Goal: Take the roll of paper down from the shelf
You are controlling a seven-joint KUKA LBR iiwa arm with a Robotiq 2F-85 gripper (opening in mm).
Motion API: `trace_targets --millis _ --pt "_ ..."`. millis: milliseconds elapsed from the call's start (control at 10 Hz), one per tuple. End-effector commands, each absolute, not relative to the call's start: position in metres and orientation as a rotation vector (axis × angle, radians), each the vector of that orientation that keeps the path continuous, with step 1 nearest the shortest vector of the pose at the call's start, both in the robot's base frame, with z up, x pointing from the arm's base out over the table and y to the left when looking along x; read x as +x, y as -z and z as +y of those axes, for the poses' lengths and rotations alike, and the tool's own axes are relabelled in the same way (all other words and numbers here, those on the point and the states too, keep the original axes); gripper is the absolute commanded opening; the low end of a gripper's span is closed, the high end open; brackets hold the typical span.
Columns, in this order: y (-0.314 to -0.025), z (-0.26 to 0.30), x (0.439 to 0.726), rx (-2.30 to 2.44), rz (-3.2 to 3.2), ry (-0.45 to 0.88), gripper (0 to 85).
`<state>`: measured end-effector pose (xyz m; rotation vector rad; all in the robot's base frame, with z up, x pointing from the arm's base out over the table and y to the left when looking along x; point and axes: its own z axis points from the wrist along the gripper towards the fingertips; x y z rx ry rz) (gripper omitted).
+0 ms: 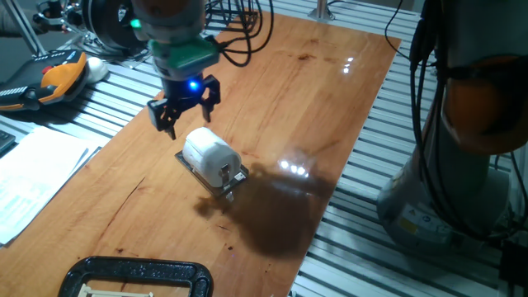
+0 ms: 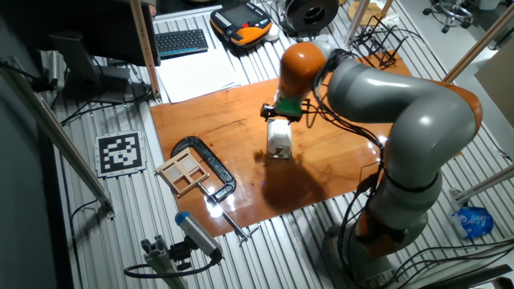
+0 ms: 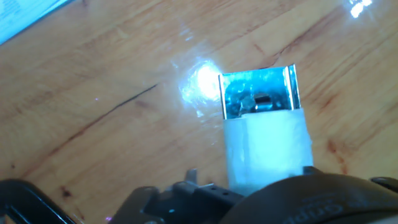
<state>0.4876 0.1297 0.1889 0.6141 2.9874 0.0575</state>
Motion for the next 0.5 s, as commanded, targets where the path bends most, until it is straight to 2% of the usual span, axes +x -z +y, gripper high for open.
trace_targets --millis 0,400 --pt "-0.1891 0.125 0.4871 0.615 2.984 -0.047 85.0" --pt "-0.181 0.1201 0.4868 0.629 2.996 -0.04 85.0"
